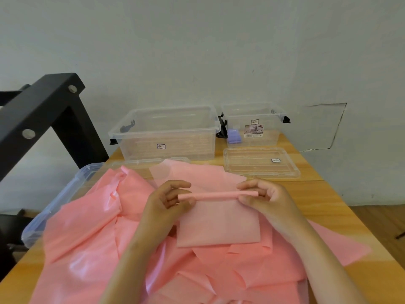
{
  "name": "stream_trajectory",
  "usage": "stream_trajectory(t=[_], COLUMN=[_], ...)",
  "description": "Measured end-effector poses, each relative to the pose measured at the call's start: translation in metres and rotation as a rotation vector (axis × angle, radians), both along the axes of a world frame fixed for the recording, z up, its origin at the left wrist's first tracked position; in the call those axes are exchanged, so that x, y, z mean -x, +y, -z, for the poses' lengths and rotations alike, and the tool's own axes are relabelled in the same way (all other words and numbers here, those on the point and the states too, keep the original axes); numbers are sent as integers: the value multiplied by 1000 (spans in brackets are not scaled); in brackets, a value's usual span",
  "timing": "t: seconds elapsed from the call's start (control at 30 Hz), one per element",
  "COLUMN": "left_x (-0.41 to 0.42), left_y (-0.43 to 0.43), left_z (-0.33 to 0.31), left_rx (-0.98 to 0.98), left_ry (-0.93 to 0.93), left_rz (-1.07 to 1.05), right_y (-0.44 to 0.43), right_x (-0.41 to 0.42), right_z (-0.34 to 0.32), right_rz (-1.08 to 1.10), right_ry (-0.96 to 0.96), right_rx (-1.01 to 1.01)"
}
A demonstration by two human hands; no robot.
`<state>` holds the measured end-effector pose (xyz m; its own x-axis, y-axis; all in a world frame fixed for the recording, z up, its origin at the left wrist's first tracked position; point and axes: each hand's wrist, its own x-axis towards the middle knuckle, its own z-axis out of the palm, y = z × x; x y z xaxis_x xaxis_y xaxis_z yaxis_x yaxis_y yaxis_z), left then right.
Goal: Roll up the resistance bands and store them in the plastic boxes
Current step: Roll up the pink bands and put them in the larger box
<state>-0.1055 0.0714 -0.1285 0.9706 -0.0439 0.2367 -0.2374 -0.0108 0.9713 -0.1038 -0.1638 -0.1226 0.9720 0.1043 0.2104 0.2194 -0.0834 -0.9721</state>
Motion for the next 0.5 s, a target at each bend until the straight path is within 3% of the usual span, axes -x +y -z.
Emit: stream_trajectory(t=[0.1, 0.5], left_x=[2, 1], left_y=[-1, 3], left_z=[-1, -1], left_rx=[-34, 175], left_ry=[-13, 141], left_rz=[12, 110], right_y=[0, 2], right_x=[-1, 1], right_z=[1, 0], right_rz=[-6, -59], right_ry=[-15, 48], right_rx=[19, -132])
